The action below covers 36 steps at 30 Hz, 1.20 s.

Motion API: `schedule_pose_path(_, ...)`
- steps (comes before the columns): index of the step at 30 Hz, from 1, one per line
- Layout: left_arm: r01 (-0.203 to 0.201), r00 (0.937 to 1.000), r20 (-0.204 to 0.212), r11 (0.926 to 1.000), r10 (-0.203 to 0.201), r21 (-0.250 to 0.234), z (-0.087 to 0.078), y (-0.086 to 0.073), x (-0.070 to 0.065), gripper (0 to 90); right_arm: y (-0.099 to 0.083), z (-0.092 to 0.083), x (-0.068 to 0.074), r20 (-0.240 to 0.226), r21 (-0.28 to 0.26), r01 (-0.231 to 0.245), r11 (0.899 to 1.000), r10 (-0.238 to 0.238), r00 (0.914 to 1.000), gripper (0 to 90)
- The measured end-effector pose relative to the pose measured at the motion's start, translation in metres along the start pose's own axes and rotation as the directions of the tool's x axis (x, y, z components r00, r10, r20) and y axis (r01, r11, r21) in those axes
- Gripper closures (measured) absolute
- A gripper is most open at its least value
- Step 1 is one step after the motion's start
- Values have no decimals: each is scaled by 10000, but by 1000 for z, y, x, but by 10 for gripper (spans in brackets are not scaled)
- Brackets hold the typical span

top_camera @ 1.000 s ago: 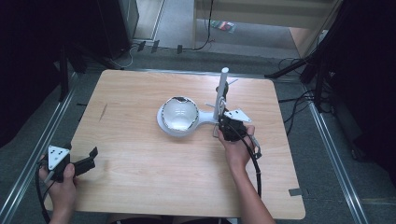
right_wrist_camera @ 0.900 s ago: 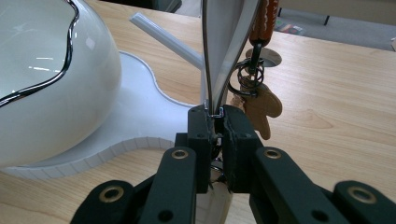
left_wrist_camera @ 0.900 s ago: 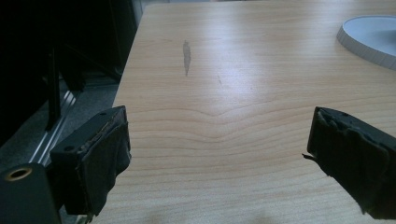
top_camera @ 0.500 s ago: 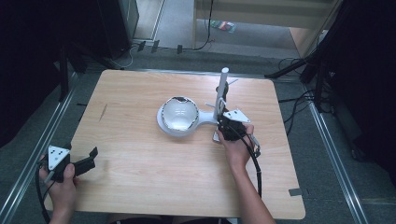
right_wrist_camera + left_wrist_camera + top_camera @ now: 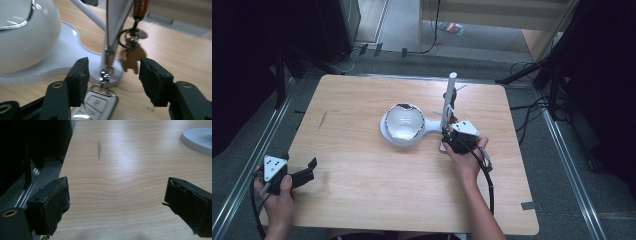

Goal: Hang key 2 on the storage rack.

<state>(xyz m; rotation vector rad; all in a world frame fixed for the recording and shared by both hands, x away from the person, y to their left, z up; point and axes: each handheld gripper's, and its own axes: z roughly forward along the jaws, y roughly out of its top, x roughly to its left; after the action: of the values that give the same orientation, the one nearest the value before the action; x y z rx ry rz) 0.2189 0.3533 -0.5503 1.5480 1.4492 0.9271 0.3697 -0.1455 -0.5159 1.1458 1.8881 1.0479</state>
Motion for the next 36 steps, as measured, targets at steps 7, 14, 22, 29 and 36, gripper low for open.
schedule_pose_path(7, 42, 10000, 75, 10000, -42, -34, 1, 0, 1, 61, -5, -14, -2, -103, -272, -796, 9965, 794, 9968, 0)
schedule_pose_path(14, 27, 9999, 111, 9999, -26, -103, 0, 0, 1, 61, -14, -30, -9, -258, -622, -890, 9941, 876, 9958, 0)
schedule_pose_path(22, 136, 9997, 221, 9998, -132, -174, 0, 0, 2, 61, -28, -50, -18, 215, -861, -1078, 9904, 1100, 9937, 0)
schedule_pose_path(29, 290, 9995, 155, 9993, -286, -248, -1, -1, 3, 61, -39, -63, -25, 187, -854, -1145, 9897, 1165, 9930, 0)
schedule_pose_path(36, 436, 9990, 86, 9985, -433, -339, -2, -1, 4, 61, -51, -76, -34, 268, -795, -1184, 9898, 1208, 9923, 0)
